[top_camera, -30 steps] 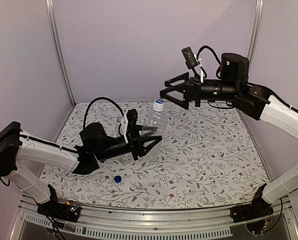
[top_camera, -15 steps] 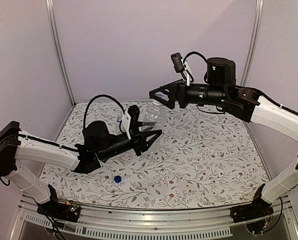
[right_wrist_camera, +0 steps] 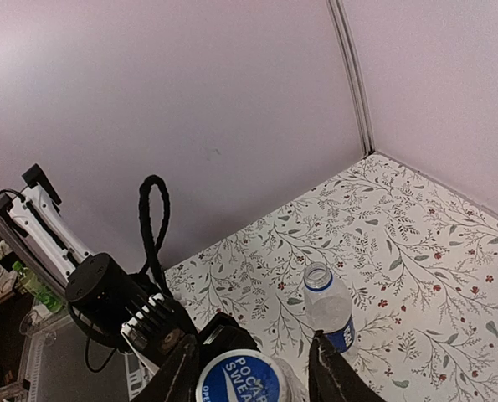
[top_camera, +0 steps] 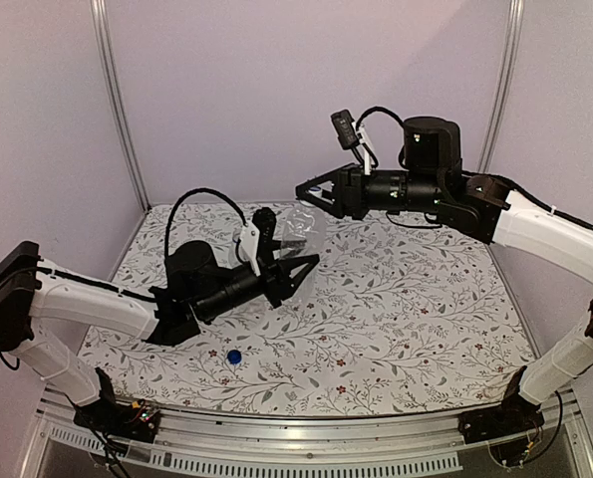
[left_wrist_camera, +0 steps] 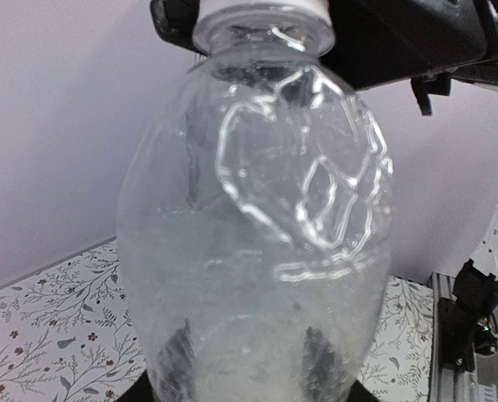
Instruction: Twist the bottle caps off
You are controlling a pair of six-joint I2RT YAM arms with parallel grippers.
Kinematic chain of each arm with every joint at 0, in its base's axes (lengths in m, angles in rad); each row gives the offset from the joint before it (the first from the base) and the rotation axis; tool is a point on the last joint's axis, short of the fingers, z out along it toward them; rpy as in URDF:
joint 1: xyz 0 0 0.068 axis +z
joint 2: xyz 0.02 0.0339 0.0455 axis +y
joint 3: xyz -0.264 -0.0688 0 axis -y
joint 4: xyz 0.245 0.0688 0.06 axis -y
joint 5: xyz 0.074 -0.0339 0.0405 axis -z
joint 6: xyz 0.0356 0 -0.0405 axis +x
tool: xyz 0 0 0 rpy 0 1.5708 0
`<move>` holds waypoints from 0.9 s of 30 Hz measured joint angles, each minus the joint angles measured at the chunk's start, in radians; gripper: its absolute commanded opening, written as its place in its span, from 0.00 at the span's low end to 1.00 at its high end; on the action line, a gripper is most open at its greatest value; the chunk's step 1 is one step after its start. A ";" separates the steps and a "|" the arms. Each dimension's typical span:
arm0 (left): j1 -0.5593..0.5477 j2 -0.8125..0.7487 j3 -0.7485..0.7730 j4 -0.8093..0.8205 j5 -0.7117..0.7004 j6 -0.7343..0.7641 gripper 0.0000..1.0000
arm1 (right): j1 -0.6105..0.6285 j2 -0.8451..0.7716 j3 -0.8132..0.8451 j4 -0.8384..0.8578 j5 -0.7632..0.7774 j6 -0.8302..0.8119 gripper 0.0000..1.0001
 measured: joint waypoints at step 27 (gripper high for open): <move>0.026 -0.016 -0.051 0.161 0.470 -0.018 0.38 | -0.025 -0.014 0.043 -0.075 -0.551 -0.369 0.16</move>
